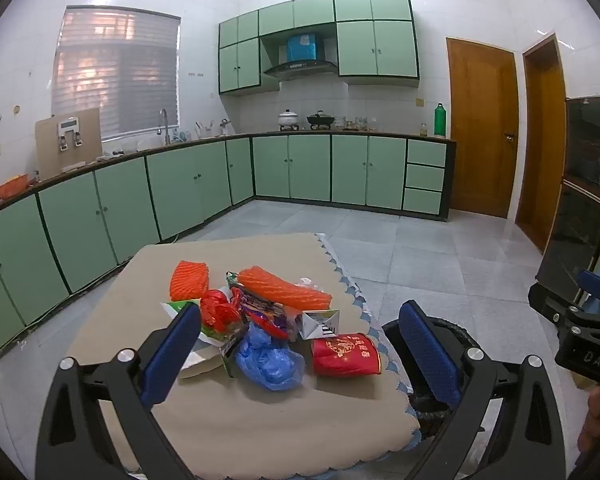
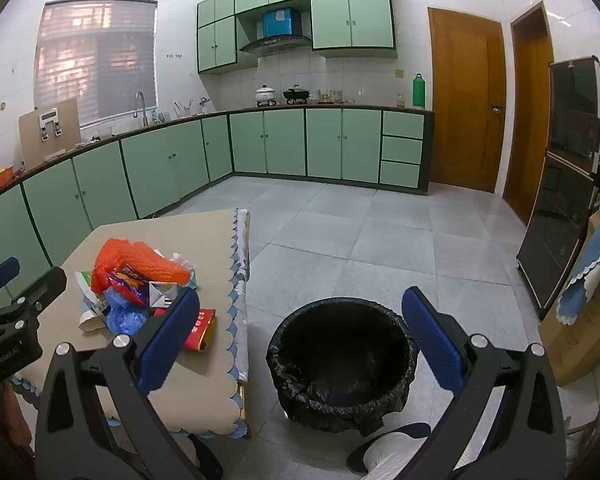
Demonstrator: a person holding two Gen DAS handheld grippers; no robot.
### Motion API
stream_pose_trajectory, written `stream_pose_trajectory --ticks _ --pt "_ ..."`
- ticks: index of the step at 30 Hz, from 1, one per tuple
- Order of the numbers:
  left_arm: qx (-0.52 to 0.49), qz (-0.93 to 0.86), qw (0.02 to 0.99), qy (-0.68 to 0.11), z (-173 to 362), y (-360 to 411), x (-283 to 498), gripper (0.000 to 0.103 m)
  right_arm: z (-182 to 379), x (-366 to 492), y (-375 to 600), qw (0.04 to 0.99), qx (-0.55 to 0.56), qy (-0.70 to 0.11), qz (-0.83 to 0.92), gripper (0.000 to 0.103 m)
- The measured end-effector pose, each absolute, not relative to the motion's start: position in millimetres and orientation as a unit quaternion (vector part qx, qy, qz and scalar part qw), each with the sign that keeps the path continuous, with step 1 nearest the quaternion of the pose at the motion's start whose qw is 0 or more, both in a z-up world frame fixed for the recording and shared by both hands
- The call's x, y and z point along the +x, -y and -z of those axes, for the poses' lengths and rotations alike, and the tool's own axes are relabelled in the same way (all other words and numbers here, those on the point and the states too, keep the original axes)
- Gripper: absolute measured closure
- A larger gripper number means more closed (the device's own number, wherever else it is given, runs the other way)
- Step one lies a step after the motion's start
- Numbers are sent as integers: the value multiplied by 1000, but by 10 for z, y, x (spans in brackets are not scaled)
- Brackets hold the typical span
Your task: Collect trash
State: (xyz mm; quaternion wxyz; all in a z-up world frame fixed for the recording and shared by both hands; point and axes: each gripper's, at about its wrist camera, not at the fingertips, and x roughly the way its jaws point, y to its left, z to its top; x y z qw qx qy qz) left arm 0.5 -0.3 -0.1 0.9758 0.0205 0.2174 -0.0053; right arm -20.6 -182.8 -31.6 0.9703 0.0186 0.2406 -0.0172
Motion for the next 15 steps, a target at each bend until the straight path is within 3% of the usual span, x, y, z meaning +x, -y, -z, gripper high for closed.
stream_pose_trajectory --ticks 15 --pt "19 4 977 -212 -3 3 -3 6 293 -215 1830 972 20 -235 17 5"
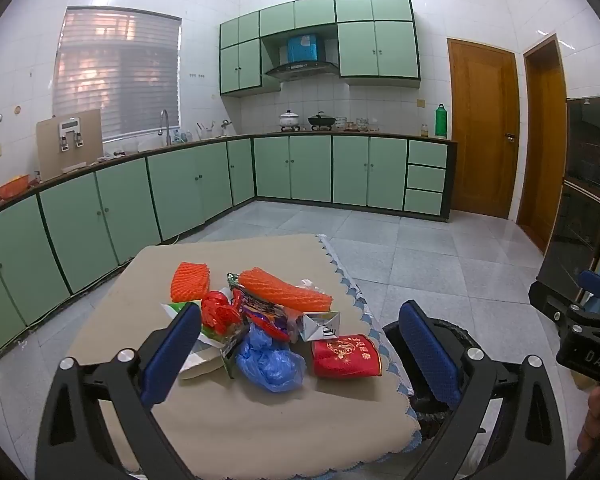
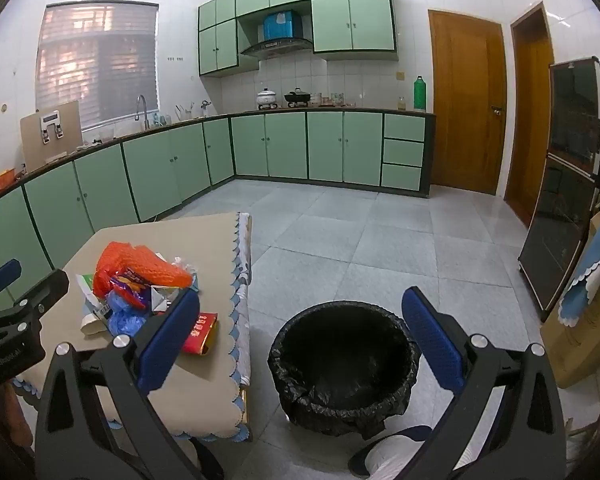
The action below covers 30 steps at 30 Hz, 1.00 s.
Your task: Collect trash
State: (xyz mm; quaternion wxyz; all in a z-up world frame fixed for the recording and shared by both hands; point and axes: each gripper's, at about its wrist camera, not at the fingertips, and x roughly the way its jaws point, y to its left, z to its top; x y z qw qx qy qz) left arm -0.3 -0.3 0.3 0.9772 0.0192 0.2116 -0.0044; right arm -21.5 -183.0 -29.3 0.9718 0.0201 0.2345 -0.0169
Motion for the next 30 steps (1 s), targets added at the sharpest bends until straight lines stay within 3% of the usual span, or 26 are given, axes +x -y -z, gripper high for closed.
stream_pose_trajectory --ticks 30 --pt "21 4 977 -211 -1 6 -1 6 260 -186 1816 973 22 -231 16 5"
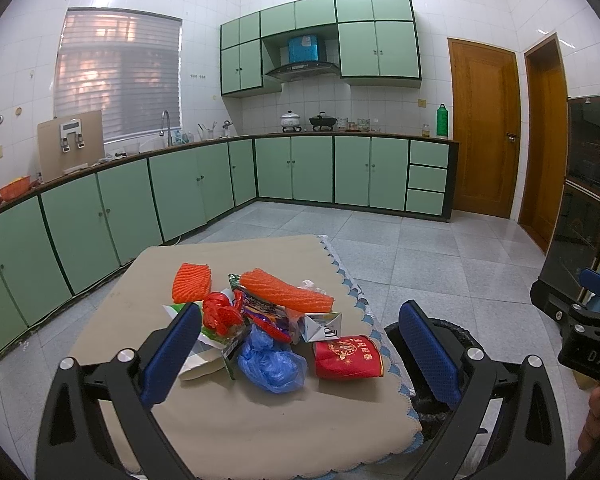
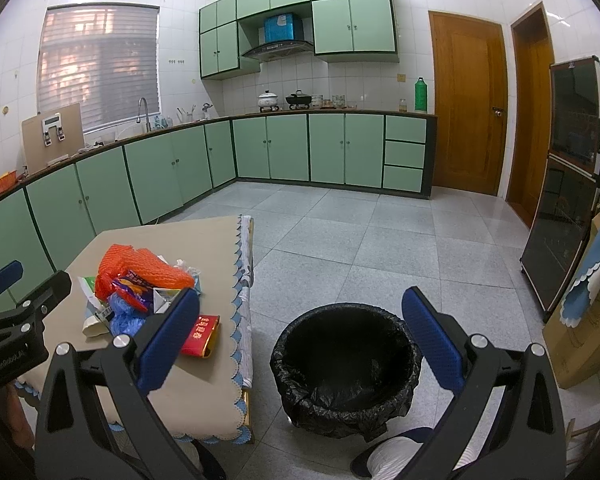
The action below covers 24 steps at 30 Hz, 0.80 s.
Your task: Collect trash
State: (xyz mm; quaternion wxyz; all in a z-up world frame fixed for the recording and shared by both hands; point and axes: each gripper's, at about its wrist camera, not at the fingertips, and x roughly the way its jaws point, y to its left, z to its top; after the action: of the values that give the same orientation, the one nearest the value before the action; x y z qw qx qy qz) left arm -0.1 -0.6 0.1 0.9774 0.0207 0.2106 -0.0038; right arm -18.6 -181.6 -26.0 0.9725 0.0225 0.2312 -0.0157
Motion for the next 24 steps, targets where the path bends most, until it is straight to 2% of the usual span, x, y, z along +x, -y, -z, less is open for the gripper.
stream_pose_trajectory --ticks 24 --pt "21 4 977 -211 0 9 0 6 268 -195 1822 973 24 -230 16 5"
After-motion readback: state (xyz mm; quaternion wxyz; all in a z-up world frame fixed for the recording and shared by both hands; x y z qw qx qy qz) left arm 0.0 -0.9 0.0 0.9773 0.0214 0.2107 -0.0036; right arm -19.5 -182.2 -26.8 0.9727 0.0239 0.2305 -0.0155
